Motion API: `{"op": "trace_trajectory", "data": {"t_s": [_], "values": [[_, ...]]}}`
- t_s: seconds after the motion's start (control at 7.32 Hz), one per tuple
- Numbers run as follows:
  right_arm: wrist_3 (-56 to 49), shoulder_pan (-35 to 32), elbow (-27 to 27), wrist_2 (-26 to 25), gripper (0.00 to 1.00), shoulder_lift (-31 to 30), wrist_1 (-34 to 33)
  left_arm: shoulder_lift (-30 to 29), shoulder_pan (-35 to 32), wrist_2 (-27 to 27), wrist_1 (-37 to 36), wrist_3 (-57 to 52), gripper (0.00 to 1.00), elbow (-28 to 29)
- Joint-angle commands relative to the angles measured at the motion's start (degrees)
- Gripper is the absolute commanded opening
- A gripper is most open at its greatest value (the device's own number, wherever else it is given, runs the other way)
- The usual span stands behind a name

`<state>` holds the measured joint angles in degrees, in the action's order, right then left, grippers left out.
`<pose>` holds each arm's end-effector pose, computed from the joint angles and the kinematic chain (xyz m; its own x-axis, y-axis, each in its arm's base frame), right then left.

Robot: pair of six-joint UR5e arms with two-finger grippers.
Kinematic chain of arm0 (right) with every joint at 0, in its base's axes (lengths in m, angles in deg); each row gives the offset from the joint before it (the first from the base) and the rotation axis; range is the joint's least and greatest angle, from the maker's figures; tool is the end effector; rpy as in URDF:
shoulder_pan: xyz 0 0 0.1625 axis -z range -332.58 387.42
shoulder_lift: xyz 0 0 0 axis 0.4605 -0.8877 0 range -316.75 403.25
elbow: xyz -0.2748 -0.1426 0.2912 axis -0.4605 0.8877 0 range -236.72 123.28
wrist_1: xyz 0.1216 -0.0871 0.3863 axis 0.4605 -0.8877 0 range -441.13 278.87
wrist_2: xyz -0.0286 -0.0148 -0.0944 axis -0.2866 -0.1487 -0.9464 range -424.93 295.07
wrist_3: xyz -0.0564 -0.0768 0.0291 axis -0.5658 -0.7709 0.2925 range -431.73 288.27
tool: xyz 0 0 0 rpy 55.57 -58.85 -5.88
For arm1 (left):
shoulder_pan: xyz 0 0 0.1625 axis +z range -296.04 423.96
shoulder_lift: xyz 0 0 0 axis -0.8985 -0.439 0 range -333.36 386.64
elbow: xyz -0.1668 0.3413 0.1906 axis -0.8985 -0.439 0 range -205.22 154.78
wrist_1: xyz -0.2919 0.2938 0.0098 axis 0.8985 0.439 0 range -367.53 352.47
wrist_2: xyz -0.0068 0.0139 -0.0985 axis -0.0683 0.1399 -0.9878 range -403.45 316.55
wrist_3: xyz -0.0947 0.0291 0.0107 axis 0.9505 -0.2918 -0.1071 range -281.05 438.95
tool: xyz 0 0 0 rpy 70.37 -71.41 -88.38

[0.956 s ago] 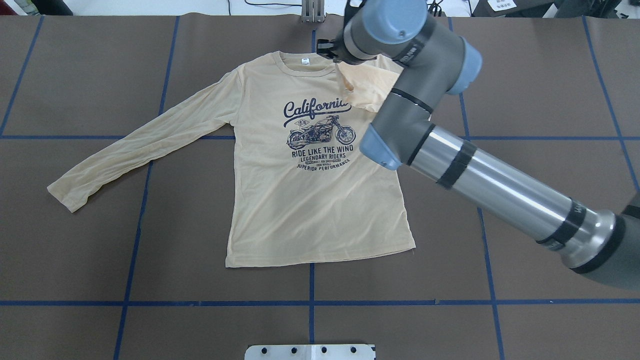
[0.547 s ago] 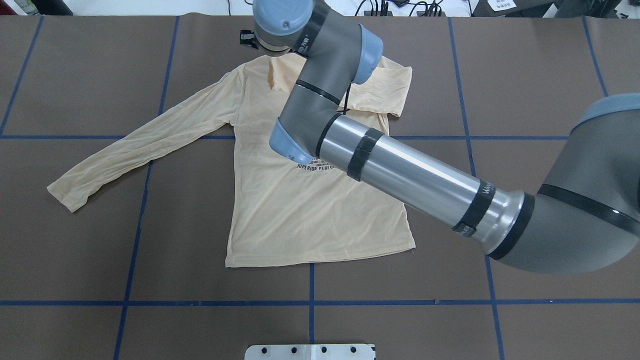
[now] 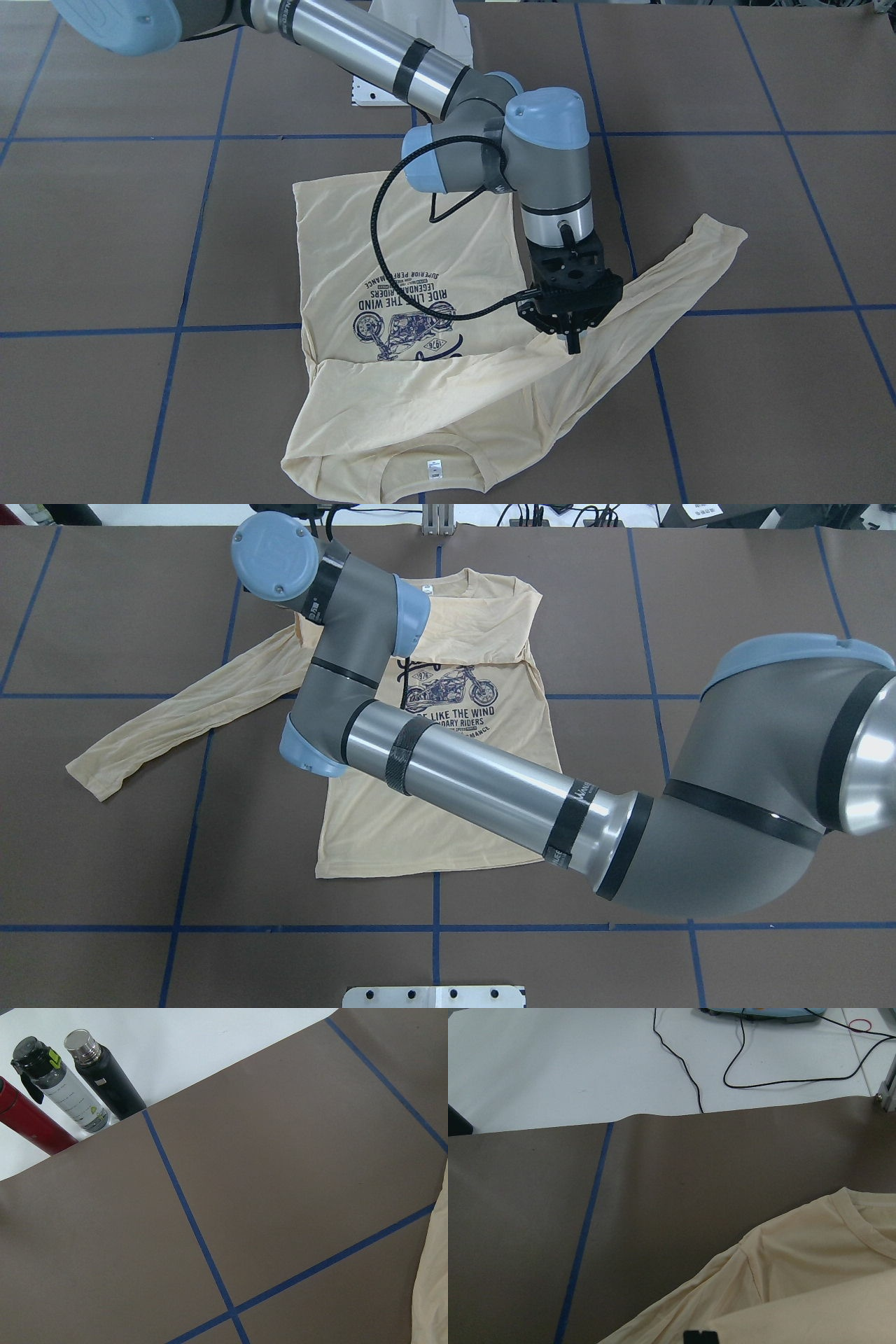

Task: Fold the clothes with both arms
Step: 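Carry the held sleeve across the shirt front toward the other sleeve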

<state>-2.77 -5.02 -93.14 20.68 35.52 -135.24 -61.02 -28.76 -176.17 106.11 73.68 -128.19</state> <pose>-0.6821 -0.6005 -0.0162 0.5511 -0.0739 0.8312 -0.4236 0.8334 0.3550 -0.0890 -0.4881 0.5191 0.7525 0.4211 -0.5064 -0.0300 0.7900 0.6123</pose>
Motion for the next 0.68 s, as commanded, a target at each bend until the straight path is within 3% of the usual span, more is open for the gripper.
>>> {"op": "trace_trajectory", "data": {"t_s": [0.0,0.14,0.55], "values": [[0.0,0.6,1.3,-1.1,0.55,0.3,0.1,-0.1,0.0,-0.1,0.0,0.0,1.00,0.0],[1.5,0.6,1.3,-1.4,0.98,0.3,0.1,-0.1,0.0,-0.1,0.0,0.0,1.00,0.1],[2.3,-1.0,1.1,-0.9,0.99,1.0,-5.8,0.0,0.0,-0.3,0.0,0.4,1.00,-0.1]]}}
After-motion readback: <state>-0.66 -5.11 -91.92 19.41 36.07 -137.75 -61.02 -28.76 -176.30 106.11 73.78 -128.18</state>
